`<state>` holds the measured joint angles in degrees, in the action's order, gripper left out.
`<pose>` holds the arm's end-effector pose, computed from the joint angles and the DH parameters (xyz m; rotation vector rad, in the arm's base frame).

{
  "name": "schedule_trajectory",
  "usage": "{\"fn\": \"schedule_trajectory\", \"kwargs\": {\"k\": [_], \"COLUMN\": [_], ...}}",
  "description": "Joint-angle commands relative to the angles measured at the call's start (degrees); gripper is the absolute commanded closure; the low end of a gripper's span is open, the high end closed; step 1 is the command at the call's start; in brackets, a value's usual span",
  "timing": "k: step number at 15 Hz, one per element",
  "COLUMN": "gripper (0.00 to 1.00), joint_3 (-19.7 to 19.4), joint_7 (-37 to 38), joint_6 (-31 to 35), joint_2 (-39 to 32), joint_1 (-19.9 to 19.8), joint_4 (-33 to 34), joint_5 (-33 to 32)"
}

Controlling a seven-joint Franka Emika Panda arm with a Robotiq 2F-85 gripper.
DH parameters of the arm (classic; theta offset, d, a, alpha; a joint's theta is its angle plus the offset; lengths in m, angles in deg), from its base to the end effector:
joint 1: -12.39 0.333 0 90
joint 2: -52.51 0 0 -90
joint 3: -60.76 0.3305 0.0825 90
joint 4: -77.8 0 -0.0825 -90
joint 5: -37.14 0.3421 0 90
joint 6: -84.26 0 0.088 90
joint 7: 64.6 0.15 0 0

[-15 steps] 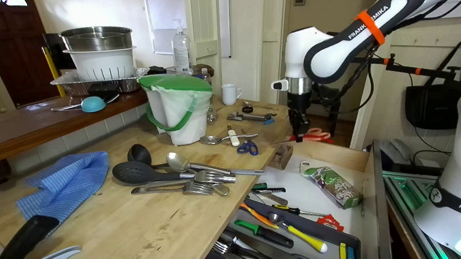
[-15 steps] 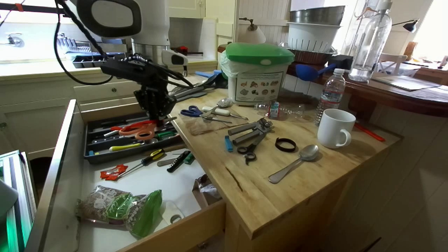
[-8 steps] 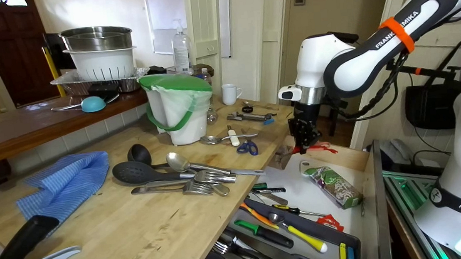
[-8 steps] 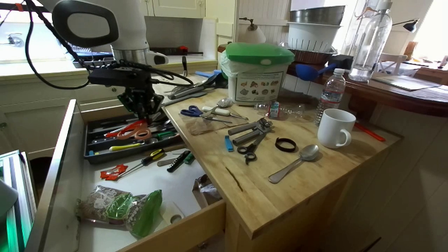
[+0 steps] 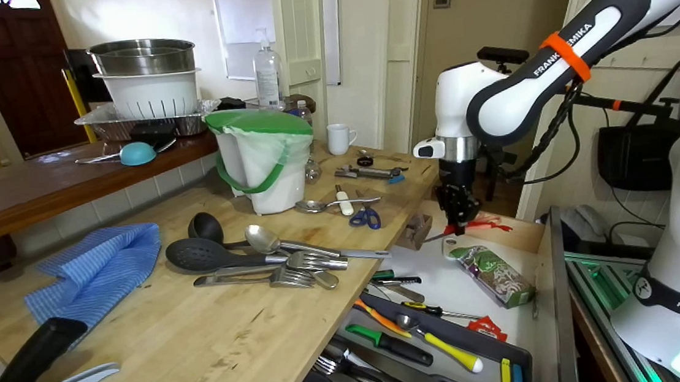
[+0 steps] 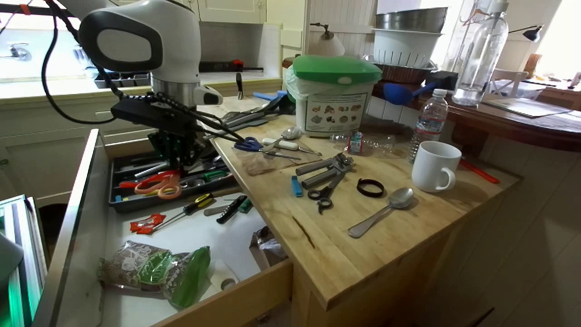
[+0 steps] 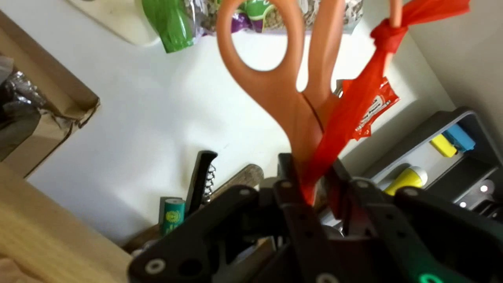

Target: Place the peach scissors inside the open cabinet drawer

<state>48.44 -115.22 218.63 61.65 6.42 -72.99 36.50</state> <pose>0.3557 -0.1157 0.2940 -2.9169 -0.8664 0.1414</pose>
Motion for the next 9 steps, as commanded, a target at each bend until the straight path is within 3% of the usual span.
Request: {"fn": "schedule_trajectory", "kwargs": {"k": [1,9], "gripper": [0.94,0.94], "joint_3": [0.8,1.4], "joint_7": [7.9,30.9], "joint_6": [-3.3,2.6], "joint_2": [-4.5,-7.3], "joint_1": [-1.5,-2.4], "joint_4": [3.3,1.0], "joint_5": [-2.3,-2.9]}}
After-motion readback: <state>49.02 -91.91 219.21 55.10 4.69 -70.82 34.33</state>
